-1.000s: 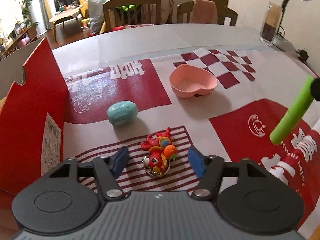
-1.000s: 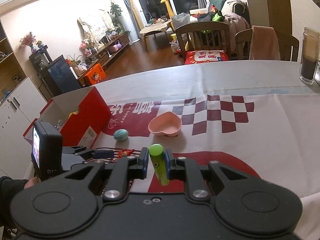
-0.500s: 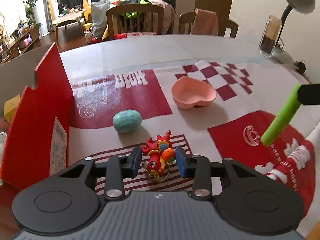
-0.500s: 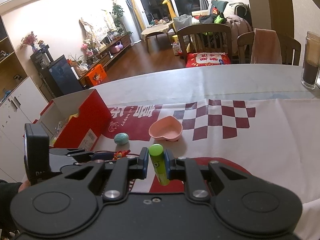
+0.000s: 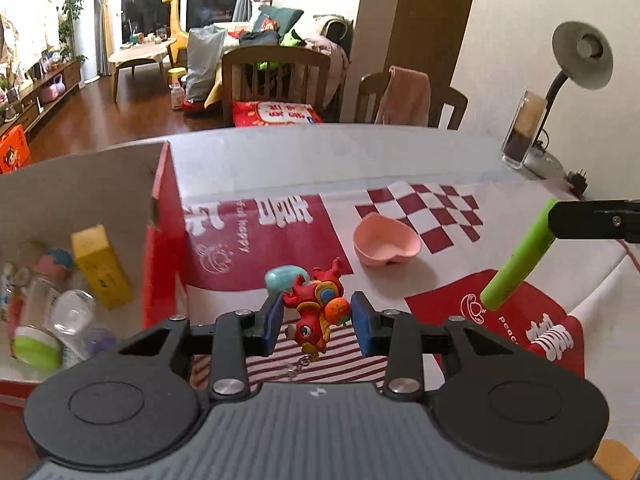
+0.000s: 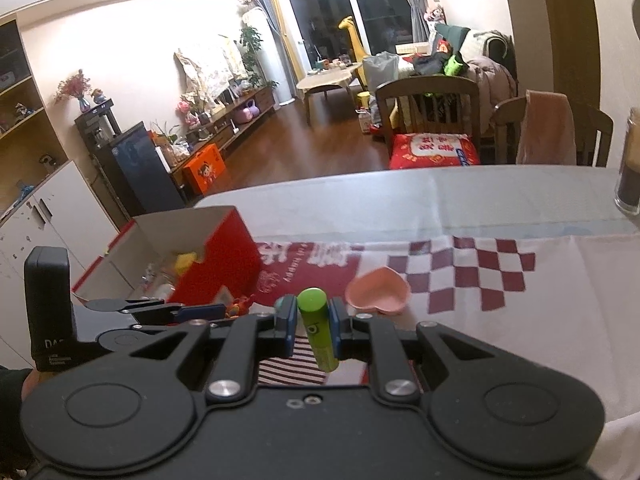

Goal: Organize rigid objects
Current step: 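Carry the green marker and keychain figure with both grippers over the box, then open both grippers to drop the marker and keychain figure into the box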

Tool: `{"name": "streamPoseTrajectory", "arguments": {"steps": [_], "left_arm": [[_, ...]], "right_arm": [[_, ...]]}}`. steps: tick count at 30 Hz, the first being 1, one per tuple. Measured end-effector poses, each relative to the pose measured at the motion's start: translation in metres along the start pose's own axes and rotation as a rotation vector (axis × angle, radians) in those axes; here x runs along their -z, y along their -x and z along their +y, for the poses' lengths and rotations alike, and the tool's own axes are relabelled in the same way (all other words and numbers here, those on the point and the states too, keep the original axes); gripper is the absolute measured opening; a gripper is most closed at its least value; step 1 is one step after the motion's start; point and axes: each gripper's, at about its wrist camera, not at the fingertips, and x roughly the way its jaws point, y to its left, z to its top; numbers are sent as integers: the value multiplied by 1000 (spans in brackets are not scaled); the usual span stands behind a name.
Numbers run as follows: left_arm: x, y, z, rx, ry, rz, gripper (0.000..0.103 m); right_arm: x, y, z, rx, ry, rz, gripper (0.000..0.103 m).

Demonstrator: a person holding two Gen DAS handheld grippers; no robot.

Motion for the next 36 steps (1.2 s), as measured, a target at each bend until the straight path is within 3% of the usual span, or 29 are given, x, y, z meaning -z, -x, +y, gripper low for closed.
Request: {"name": "streamPoseTrajectory", "arguments": {"steps": [9,20,26,36], "left_arm": [[-21,48,36,8,-17,-60,36],[-35,92,105,-45,-14,-123,36],[-33,100,154,-100,20,-111,36],[-16,85,232,-225,37,-32,36]], "right_arm": [[-23,-1,58,-12,53,-44,15],[-48,-46,132,-53,99,-54,15],[-52,-79,165,-73,133,-14,15],[-43,-133,198,-36,186,59,15]]}}
